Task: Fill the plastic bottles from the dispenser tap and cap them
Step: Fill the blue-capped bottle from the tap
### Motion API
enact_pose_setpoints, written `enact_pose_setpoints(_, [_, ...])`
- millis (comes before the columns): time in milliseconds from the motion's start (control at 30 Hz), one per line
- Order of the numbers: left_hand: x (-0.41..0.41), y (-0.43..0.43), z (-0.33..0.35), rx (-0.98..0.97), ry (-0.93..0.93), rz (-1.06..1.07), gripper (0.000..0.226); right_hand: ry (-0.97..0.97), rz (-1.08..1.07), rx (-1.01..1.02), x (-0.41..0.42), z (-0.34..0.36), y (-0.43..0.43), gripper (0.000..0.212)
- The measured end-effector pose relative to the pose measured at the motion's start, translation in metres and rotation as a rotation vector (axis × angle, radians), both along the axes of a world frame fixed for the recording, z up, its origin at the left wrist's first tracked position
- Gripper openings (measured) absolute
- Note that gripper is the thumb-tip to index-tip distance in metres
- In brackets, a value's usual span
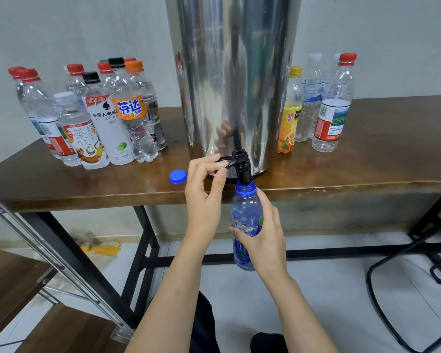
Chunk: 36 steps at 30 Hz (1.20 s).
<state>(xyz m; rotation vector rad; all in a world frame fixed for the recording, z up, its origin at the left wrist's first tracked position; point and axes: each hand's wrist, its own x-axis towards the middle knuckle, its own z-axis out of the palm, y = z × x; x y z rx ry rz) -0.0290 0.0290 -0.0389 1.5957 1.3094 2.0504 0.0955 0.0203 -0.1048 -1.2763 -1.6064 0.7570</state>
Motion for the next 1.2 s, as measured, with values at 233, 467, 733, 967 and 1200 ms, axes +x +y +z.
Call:
enact_pose_setpoints(233, [-0.001, -0.0001, -0.0005, 0.003, 0.006, -0.002, 0.024, -0.014, 0.002, 0.003, -0.0007, -0.0022, 0.0009, 0.098])
enact_pose_setpoints(467, [-0.0005, 0.0015, -0.002, 0.01, -0.019, -0.007, 0.023, -0.011, -0.007, 0.007, -0.0005, -0.0017, 0.0015, 0.098])
enact_pose_setpoints(733, [-0.0004, 0.0015, -0.0013, 0.01, -0.017, -0.012, 0.023, -0.003, -0.005, 0.019, -0.0003, -0.0025, 0.0018, 0.099])
enact_pose_setpoints(967, [0.0, 0.0004, -0.0007, 0.017, -0.012, -0.01, 0.024, 0.035, 0.006, 0.012, -0.0001, -0.002, 0.0024, 0.098])
enact_pose_setpoints(1200, [-0.0006, 0.0011, -0.0016, 0.015, -0.02, -0.02, 0.024, 0.027, 0.005, 0.037, -0.0008, -0.0043, 0.0023, 0.099])
